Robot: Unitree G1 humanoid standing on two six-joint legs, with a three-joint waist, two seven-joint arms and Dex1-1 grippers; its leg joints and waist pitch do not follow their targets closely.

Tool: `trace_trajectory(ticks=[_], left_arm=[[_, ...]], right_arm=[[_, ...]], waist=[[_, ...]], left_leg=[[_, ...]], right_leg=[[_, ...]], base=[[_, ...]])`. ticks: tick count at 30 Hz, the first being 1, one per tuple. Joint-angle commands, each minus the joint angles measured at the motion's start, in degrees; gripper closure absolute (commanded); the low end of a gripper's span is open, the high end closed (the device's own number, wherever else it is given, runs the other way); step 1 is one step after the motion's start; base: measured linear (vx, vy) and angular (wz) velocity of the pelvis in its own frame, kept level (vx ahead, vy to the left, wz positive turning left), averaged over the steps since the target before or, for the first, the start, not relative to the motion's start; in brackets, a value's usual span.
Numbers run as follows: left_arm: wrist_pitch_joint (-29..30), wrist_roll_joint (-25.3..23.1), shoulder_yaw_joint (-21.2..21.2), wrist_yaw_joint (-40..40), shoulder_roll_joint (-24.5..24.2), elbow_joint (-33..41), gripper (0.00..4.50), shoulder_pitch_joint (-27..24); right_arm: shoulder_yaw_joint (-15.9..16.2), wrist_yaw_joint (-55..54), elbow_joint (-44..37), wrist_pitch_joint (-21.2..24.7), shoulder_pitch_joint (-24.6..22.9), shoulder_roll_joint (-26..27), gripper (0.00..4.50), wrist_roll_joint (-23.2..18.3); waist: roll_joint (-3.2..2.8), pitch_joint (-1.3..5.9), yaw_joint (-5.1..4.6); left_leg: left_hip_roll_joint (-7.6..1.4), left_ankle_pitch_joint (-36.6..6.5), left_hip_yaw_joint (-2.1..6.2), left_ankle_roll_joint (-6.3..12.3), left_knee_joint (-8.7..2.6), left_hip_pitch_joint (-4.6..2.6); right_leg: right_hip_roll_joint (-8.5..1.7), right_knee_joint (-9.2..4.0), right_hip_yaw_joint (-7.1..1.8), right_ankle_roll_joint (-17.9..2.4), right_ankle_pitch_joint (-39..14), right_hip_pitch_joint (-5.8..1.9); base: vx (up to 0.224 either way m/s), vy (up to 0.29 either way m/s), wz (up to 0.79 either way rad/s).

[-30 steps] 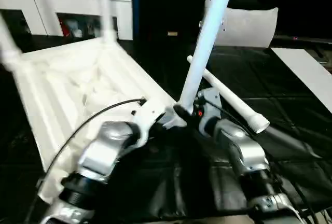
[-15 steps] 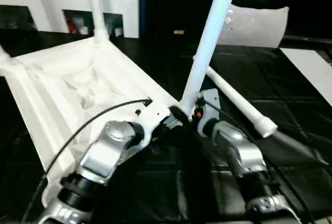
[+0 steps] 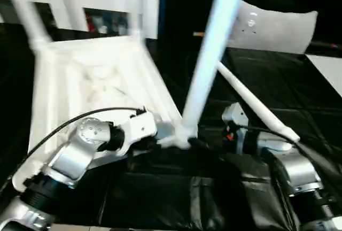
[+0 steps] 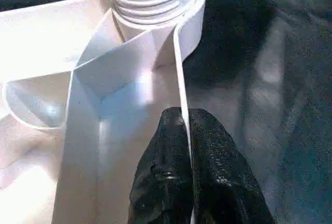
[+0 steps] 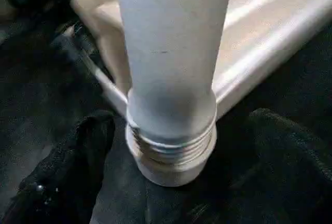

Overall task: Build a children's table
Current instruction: Rotate leg to tighten

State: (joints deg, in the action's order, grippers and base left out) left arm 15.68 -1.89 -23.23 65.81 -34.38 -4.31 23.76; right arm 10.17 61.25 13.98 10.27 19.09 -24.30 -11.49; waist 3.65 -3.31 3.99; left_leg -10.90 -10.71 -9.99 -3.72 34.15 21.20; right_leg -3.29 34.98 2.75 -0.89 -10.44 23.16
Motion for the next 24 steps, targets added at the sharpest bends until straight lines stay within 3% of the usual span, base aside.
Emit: trace_trajectory(ticks=[1,4,7,9,23,24], left_arm=[[-3.4,-0.3,-3.5,3.6,0.1,0.4,4.5,1.6],[-6.3,-1.0,-3.9,5.1,-0.5,-1.5,4.5,2.1],[-8.1,-1.3,-3.9,6.0,-0.7,-2.6,4.5,2.6],[-9.2,-1.4,-4.2,6.5,-1.0,-3.2,4.5,2.8],[-12.4,-1.6,-4.5,7.8,-1.2,-5.1,4.5,3.1],[-12.4,-1.6,-4.5,7.8,-1.2,-5.2,4.5,3.1]], right_arm=[[0.9,2.3,0.2,-1.5,1.0,-1.3,0.04,0.9],[2.8,5.9,1.0,-3.1,1.5,-2.8,0.04,1.7],[4.2,7.9,1.6,-4.0,1.8,-3.4,0.04,2.0],[4.8,8.4,2.4,-4.9,2.1,-3.2,0.33,2.3],[5.5,8.4,5.5,-6.6,3.8,-0.3,1.36,2.2],[5.5,8.4,5.5,-6.6,3.8,-0.3,1.61,2.2]], waist=[[-0.67,3.12,-0.58],[-0.52,3.17,-0.61],[-0.37,3.38,-0.69],[-0.1,3.51,-0.77],[-0.11,3.57,-0.93],[-0.1,3.56,-0.92]], left_leg=[[-2.48,-13.1,0.45,0.68,-4.39,-1.12],[-2.52,-13.7,0.54,0.37,-4.38,-1.04],[-2.49,-12.2,0.52,0.77,-4.22,-0.91],[-2.46,-11.2,0.45,1.13,-4.1,-0.82],[-2.49,-10.6,0.4,1.17,-4.0,-0.89],[-2.47,-10.7,0.38,1.15,-3.99,-0.89]], right_leg=[[-4.11,-4.27,-2.69,-10.5,-14.6,-2.28],[-4.36,-4.37,-2.8,-9.9,-16.3,-2.4],[-4.34,-4.13,-2.77,-10.4,-14.3,-2.55],[-4.31,-3.95,-2.75,-10.9,-12.9,-2.66],[-4.3,-3.68,-2.71,-11.6,-12.3,-2.69],[-4.31,-3.71,-2.72,-11.5,-12.5,-2.68]], base=[[0.0,0.0,0.0],[0.0,0.0,0.0],[0.0,0.0,0.0],[0.0,0.0,0.0],[0.0,0.0,0.0],[0.0,0.0,0.0]])
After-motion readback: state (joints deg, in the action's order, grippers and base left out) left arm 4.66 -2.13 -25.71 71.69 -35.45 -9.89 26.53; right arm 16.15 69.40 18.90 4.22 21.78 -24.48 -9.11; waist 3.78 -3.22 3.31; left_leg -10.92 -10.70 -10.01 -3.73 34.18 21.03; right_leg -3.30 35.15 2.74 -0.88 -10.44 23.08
